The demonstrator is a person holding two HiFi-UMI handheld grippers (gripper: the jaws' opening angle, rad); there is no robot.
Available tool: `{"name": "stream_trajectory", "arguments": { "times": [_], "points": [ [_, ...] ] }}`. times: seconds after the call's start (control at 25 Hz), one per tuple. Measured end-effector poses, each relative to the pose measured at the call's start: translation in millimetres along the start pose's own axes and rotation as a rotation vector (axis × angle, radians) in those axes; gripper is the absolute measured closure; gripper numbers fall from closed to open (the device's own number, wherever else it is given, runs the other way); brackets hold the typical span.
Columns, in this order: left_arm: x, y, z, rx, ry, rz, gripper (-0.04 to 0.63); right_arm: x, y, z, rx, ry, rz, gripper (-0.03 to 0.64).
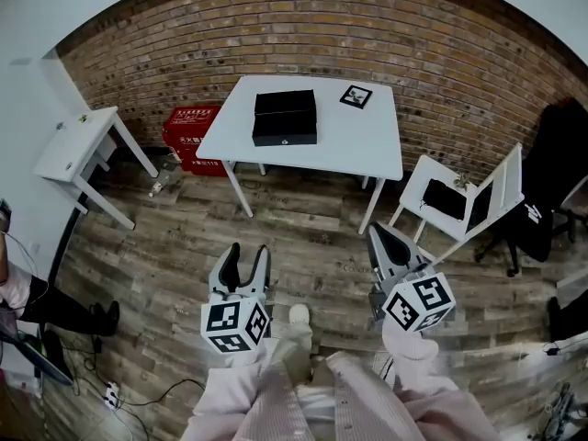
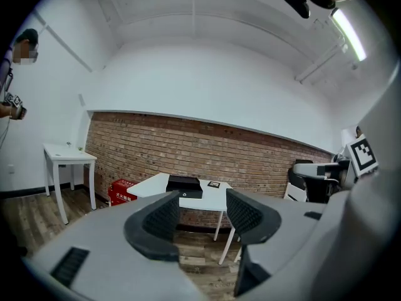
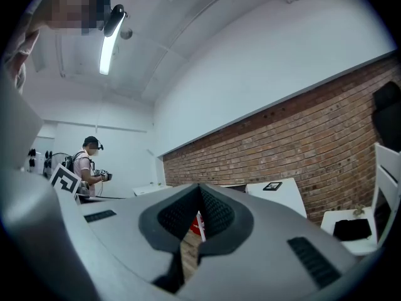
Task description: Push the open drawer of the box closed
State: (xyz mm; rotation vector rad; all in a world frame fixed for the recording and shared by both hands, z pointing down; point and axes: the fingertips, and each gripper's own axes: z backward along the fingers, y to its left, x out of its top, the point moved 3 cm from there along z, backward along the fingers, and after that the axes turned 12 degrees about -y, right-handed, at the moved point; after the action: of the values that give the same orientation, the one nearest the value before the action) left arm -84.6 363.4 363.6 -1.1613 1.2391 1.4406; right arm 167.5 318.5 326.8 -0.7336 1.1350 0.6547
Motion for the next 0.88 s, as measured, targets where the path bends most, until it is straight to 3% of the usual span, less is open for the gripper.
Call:
{"name": "stream_trajectory", "arguments": {
  "times": [0.88],
  "points": [
    [-11,79,-187,-0.058,0.052,0.032,0.373,-50,-63,-178,-0.047,0.041,-0.009,0.614]
  ]
}}
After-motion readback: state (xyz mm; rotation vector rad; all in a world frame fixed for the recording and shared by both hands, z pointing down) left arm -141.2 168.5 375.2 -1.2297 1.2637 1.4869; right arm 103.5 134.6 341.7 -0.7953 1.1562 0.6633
